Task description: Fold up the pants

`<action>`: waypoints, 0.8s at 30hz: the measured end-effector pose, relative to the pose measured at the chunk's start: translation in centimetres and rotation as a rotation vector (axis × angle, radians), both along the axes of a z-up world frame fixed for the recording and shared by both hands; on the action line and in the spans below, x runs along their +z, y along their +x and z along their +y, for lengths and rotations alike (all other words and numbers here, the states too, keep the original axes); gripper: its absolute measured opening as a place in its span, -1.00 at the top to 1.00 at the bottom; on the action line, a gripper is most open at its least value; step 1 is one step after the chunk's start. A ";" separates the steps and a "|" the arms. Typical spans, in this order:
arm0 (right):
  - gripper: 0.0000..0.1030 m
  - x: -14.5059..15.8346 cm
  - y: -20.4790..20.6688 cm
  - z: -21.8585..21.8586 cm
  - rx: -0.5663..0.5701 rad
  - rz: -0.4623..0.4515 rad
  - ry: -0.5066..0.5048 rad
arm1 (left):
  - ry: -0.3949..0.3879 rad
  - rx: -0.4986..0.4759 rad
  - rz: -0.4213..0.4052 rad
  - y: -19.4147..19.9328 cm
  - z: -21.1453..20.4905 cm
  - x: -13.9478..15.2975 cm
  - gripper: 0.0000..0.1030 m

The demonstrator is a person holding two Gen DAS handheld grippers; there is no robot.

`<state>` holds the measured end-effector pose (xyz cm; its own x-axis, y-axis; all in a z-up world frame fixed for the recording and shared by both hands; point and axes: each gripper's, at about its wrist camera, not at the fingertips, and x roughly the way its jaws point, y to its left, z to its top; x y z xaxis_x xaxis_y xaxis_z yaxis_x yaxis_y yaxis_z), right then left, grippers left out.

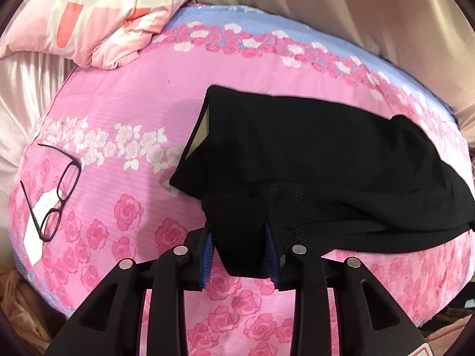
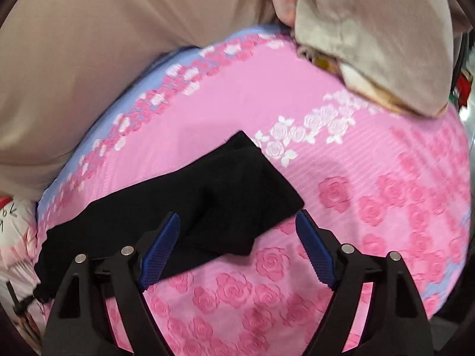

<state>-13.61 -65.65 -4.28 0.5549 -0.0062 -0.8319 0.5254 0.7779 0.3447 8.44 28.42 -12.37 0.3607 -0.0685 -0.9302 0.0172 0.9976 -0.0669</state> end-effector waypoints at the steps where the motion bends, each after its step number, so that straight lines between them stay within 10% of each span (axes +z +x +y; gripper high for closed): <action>1: -0.52 -1.0 0.8 -0.3 -0.026 0.021 0.005 | 0.003 0.008 0.009 -0.1 0.0 -0.2 0.43; 3: -0.12 -2.1 2.2 -0.4 -0.033 0.068 -0.027 | 0.008 0.024 0.009 -0.1 -0.1 -0.2 0.43; 4: 0.54 -2.0 2.4 0.2 -0.012 0.085 -0.051 | 0.007 0.031 0.007 -0.3 -0.2 0.0 0.43; 7: 0.82 1.6 4.6 1.8 0.101 0.038 -0.168 | 0.004 0.044 -0.012 0.3 0.2 1.1 0.44; 10: 0.82 11.1 4.3 4.3 0.240 -0.200 -0.387 | 0.005 0.038 -0.040 0.9 0.9 3.0 0.44; 12: 0.81 11.7 3.6 5.1 0.352 -0.160 -0.536 | 0.055 0.030 -0.054 1.0 1.5 3.7 0.50; 17: 0.52 -1.4 -0.2 -0.3 0.319 0.362 -0.373 | 0.126 0.134 -0.013 0.7 4.8 2.7 0.51; 21: 0.43 -1.6 -2.0 0.0 0.161 0.280 -0.254 | 0.093 0.154 0.013 -0.7 4.5 2.0 0.49; 24: -0.41 -0.4 -2.1 1.3 0.081 0.173 -0.172 | 0.040 0.165 0.019 -2.0 2.8 1.1 0.03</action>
<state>-15.68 -64.34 -4.67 0.4088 -0.1171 -0.9051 0.4984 0.8594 0.1139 6.48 31.21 -11.27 0.3467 0.0275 -0.9376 -0.1484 0.9886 -0.0259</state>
